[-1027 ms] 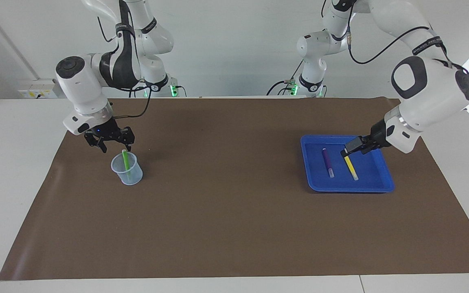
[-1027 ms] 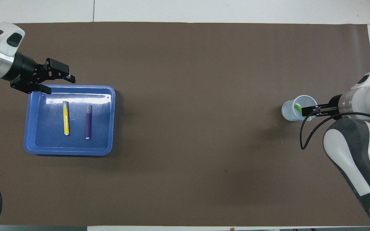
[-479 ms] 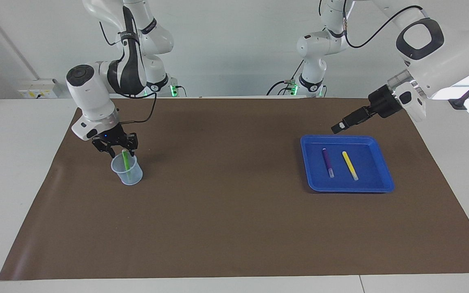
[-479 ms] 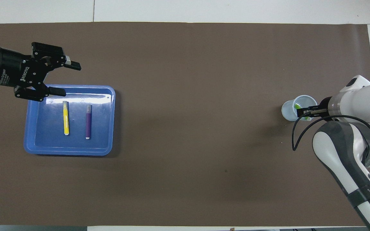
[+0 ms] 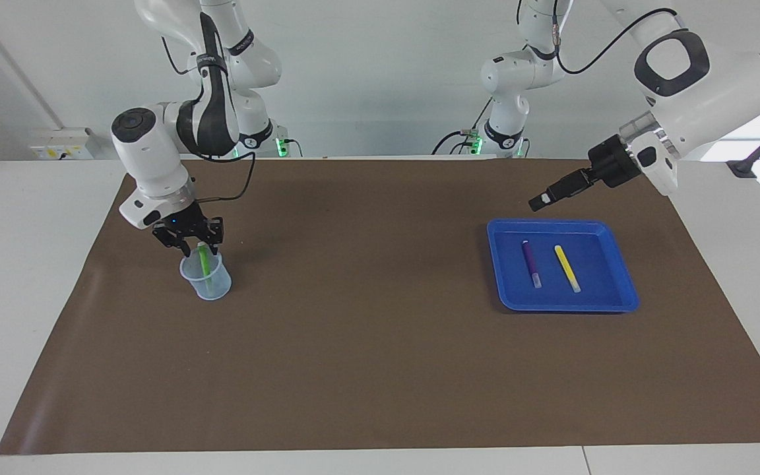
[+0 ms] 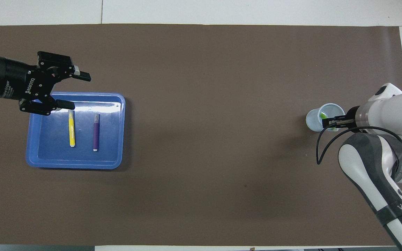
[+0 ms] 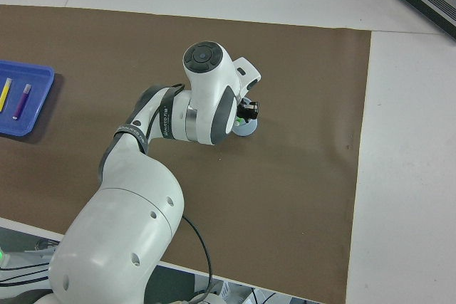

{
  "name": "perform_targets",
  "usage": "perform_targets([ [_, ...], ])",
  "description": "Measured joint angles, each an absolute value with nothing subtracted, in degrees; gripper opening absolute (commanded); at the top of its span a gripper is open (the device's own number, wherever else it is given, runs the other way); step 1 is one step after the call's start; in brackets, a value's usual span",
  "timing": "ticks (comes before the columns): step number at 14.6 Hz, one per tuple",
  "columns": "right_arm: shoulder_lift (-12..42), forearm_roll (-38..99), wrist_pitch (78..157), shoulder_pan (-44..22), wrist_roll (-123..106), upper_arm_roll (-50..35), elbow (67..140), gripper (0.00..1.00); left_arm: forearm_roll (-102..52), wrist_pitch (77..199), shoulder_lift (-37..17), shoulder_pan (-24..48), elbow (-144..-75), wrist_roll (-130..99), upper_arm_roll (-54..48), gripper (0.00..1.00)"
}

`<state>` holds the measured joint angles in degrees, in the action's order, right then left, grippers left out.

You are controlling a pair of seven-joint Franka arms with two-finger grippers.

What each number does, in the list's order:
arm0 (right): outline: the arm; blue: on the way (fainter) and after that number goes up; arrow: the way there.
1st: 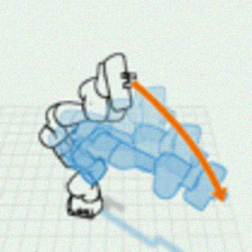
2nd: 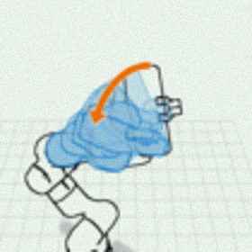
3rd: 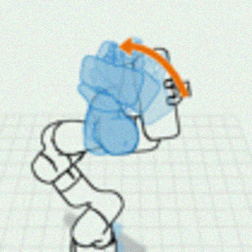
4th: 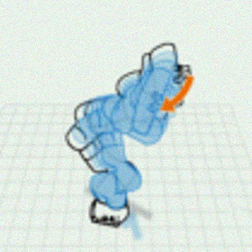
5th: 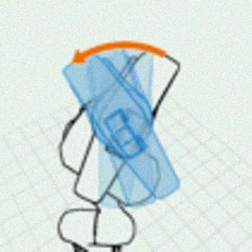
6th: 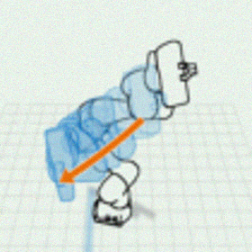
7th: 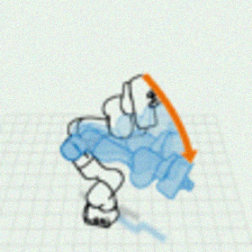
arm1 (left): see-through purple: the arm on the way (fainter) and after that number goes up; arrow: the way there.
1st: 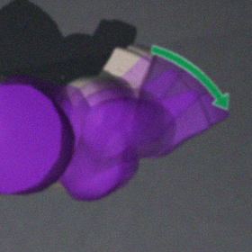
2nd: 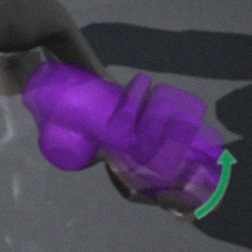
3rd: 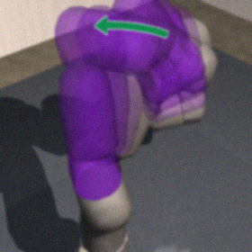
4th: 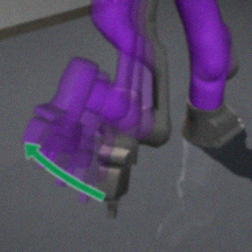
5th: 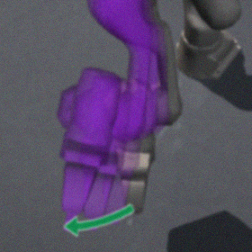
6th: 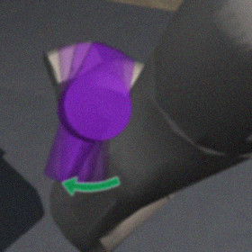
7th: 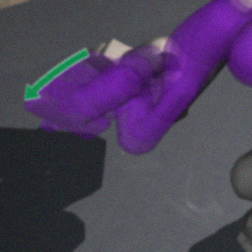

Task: Right arm passes pens to left for tray arrangement
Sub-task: 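Grasp the green pen in the cup with the right gripper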

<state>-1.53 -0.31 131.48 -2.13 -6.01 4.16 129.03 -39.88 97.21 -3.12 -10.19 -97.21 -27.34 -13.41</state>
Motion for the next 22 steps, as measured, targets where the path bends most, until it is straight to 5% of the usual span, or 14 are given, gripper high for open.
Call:
perform_targets([
  [2, -1.5, -0.3, 131.5, -2.1, -6.0, 4.2, 129.2, 0.57, -39.9, 97.2, -3.1, -10.2, -97.2, -27.4, -13.4, 1.0],
  [4, -1.6, -0.3, 131.5, -2.1, -6.0, 4.2, 129.2, 0.16, -39.9, 97.2, -3.1, -10.2, -97.2, -27.4, -13.4, 1.0],
  [6, -1.7, -0.3, 131.5, -2.1, -6.0, 4.1, 129.2, 0.0, -39.9, 97.2, -3.1, -10.2, -97.3, -27.4, -13.4, 1.0],
  [14, -2.0, -0.3, 130.1, -2.1, -6.0, 4.1, 128.7, 0.0, -39.9, 97.2, -3.0, -10.2, -97.3, -27.4, -13.4, 1.0],
  [22, -5.4, -0.3, 108.7, -2.1, -6.0, 4.2, 116.3, 0.0, -40.6, 97.7, -3.0, -10.2, -97.3, -28.6, -13.4, 1.0],
])
